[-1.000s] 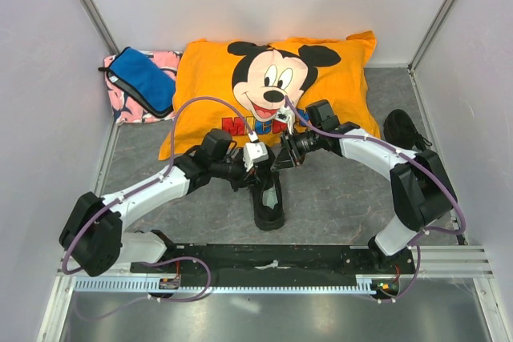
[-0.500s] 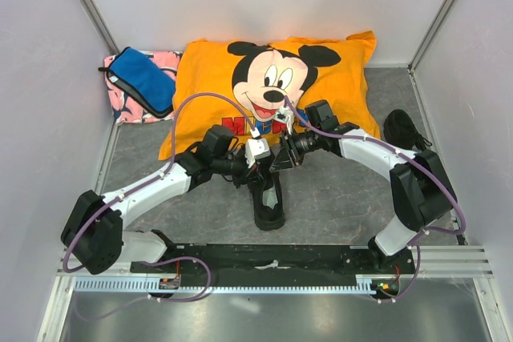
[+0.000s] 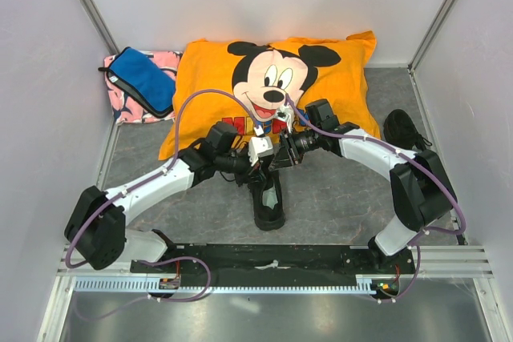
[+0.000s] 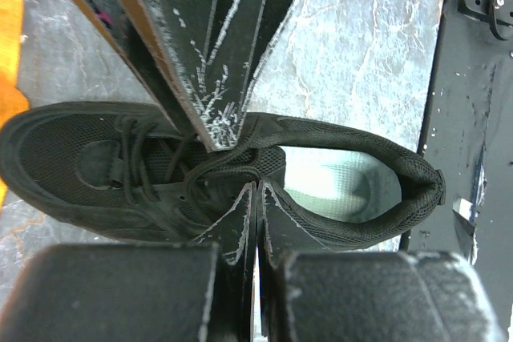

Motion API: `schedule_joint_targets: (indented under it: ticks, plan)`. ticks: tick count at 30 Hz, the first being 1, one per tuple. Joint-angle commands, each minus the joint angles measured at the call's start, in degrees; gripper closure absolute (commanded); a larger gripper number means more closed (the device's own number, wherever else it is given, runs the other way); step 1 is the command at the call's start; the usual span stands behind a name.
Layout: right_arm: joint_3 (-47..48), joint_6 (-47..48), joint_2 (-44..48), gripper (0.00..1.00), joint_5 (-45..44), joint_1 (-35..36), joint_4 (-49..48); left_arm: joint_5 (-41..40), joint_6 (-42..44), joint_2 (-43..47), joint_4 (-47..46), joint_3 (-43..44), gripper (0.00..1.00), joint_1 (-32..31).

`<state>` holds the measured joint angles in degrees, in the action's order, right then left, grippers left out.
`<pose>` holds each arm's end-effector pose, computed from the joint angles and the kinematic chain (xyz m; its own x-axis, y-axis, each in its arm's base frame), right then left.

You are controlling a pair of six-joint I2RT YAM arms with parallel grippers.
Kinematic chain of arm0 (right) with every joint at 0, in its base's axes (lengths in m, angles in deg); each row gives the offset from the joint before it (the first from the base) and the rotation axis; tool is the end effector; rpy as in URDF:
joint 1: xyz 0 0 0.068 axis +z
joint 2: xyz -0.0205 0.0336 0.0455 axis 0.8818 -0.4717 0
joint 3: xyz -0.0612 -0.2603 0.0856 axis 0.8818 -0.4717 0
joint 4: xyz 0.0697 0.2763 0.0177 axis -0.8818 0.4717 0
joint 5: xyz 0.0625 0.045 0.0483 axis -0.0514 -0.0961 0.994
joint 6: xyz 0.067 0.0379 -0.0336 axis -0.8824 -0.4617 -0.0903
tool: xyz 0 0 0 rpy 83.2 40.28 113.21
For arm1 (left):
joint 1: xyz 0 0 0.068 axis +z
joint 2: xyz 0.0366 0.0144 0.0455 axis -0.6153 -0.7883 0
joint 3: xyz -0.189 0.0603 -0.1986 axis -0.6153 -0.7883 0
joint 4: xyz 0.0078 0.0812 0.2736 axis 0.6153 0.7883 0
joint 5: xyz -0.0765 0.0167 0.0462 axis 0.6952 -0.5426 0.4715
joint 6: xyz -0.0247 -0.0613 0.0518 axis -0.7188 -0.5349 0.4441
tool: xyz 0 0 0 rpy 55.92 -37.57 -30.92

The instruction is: Tie the shoes

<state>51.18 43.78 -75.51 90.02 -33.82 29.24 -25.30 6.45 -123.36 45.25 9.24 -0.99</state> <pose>0.3027 0.2304 0.2026 -0.6778 -0.3362 -0.6539 -0.7333 0.2435 0.6349 0.2268 -0.2369 0.2175 -0.2320 0.5081 -0.8295 0.9645 0.2308 -0.1284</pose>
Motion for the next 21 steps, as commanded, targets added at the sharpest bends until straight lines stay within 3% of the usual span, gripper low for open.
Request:
schedule_joint_targets:
  ticks: [1, 12, 21]
  plan:
    - [0.4, -0.3, 0.1, 0.67, 2.6, 0.3, -2.4, 0.7, 0.8, -1.3, 1.2, 1.8, 0.99, -0.6]
    - [0.0, -0.6, 0.1, 0.72, 3.1, 0.3, -2.6, -1.2, -0.1, -4.4, 1.3, 4.7, 0.98, -0.8]
    - [-0.5, -0.9, 1.4, 0.75, 4.0, 0.1, -2.6, -4.5, -2.4, -1.5, -2.2, 4.3, 0.98, -0.8]
